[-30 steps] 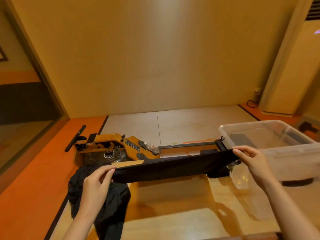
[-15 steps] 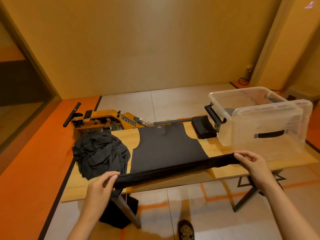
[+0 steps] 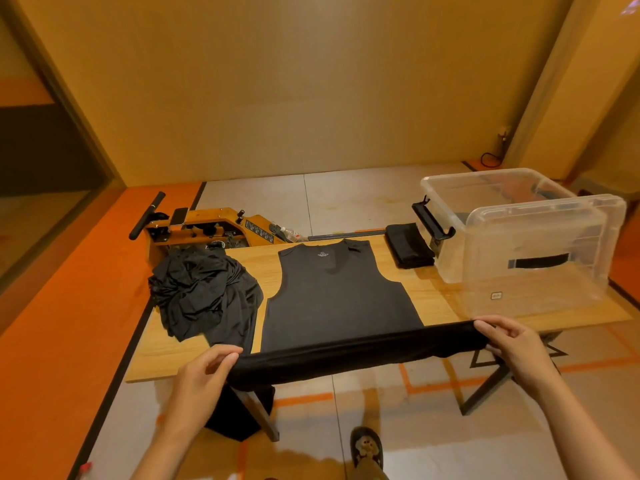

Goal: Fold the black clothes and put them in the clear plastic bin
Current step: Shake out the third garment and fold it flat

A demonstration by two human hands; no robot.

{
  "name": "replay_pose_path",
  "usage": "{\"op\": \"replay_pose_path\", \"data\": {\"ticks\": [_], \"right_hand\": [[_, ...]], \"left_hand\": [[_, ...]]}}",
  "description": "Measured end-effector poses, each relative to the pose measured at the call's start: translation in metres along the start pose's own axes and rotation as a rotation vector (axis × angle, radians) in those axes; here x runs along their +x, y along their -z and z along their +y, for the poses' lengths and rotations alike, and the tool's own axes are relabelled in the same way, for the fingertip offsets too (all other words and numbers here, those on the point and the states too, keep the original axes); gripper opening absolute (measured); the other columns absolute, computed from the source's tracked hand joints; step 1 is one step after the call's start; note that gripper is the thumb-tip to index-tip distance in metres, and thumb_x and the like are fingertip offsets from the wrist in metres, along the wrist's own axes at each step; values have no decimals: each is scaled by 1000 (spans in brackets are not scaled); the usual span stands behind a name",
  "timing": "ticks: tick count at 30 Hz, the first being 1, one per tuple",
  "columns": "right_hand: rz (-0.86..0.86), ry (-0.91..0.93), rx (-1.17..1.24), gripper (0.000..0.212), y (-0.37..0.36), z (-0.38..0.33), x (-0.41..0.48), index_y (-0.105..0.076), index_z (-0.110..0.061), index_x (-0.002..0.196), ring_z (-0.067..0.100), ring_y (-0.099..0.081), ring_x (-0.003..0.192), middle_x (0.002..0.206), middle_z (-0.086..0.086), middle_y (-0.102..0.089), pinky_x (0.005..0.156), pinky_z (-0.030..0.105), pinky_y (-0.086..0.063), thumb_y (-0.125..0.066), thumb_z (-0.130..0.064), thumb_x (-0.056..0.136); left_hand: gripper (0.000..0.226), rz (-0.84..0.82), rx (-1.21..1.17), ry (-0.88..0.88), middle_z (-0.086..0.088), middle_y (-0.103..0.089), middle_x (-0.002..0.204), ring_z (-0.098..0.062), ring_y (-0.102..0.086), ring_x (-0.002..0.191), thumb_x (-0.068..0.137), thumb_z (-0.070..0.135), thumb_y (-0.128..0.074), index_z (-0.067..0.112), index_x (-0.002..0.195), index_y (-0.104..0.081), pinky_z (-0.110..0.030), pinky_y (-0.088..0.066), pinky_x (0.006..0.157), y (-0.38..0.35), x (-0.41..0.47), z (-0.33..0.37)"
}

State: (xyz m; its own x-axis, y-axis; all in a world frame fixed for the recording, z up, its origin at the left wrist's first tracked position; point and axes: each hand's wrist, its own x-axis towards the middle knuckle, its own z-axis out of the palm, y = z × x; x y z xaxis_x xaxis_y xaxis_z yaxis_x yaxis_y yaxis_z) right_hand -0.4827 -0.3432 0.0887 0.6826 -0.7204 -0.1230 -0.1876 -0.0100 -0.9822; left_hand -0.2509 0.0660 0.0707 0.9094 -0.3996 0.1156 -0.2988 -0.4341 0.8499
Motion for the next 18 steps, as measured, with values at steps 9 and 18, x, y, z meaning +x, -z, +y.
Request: {"op": "replay_pose_path", "data": {"ticks": [9, 18], "right_hand": [[-17, -9, 3, 61, -11, -18, 32, -73, -19, 97, 25, -62, 108, 102, 16, -69, 83, 33, -48, -82, -62, 55], [-60, -37, -60, 9, -47, -33, 141, -72, -17, 93, 18, -61, 102, 99, 8, -68, 80, 30, -49, -65, -15, 87]], "left_hand": [[21, 5, 10, -76, 24, -69, 93, 5, -63, 93, 92, 8, -61, 26, 92, -72, -11, -48, 79, 1, 47, 9], [17, -16, 74, 7, 28, -67, 94, 9, -60, 91, 93, 12, -62, 26, 92, -71, -10, -46, 75, -11, 153, 4]]}}
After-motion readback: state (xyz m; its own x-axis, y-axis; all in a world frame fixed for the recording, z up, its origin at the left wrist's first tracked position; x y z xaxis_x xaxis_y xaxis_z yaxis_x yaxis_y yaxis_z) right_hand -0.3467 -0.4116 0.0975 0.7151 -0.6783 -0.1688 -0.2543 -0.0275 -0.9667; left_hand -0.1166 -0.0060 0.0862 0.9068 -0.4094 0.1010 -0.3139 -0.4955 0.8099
